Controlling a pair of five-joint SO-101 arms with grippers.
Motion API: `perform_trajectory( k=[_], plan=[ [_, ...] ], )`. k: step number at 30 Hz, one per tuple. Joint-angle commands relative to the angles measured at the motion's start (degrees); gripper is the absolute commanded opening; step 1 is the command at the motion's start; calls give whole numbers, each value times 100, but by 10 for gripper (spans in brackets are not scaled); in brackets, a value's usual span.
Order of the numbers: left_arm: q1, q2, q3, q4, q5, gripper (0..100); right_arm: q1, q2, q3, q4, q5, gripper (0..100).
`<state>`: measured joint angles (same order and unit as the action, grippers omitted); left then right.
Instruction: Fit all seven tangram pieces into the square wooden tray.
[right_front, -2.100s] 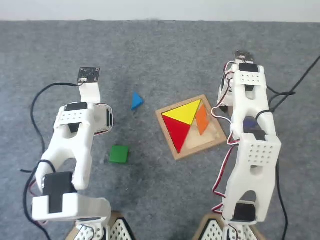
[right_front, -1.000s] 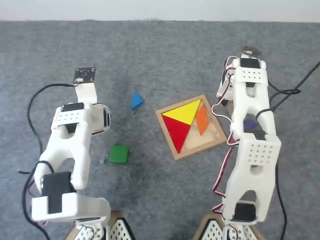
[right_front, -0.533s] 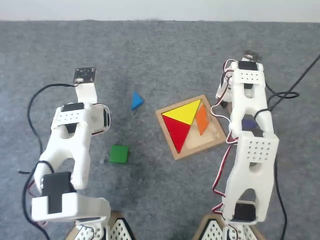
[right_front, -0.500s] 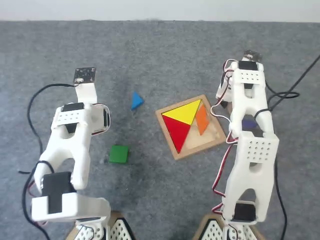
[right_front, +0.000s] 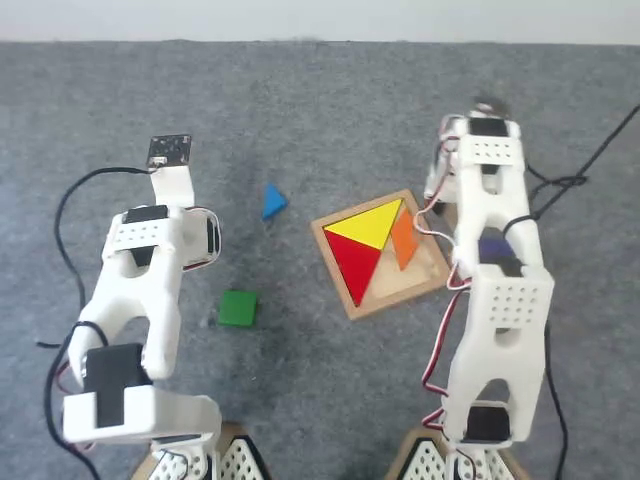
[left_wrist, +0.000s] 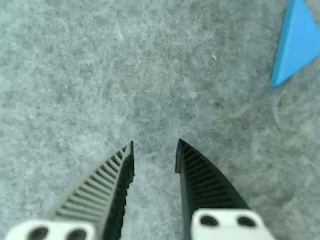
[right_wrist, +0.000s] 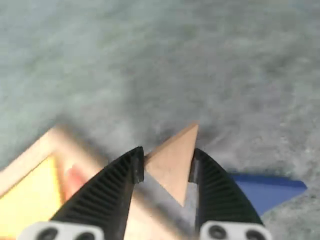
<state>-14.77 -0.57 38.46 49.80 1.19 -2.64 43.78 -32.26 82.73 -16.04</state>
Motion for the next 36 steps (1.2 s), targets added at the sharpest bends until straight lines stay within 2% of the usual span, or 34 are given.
perform_trajectory(
  k=[1, 4, 10, 12, 16, 23, 31, 36],
  plan=[
    [-35, -299, -22, -70, 26, 130, -558, -1015, -264, 549, 659, 108],
    [-35, -299, -13, -70, 26, 130, -848, -1305, -237, 840, 949, 107],
    [-26, -290, 40, -88, 26, 130, -1508, -1525, 26, 1508, 2207, 107],
    [-26, -290, 75, -97, 26, 130, -1648, -1640, 360, 1560, 2295, 107],
    [-26, -290, 101, -105, 26, 130, -1947, -2255, 1415, 1182, 2286, 107],
    [-26, -290, 101, -97, 26, 130, -2413, -3530, 3473, -330, 1952, 107],
    [-26, -290, 101, -70, 26, 130, -2387, -2818, 3596, -963, 1512, 108],
    [-26, -290, 110, -70, 26, 130, -2220, -2527, 3411, -963, 1169, 110]
  ],
)
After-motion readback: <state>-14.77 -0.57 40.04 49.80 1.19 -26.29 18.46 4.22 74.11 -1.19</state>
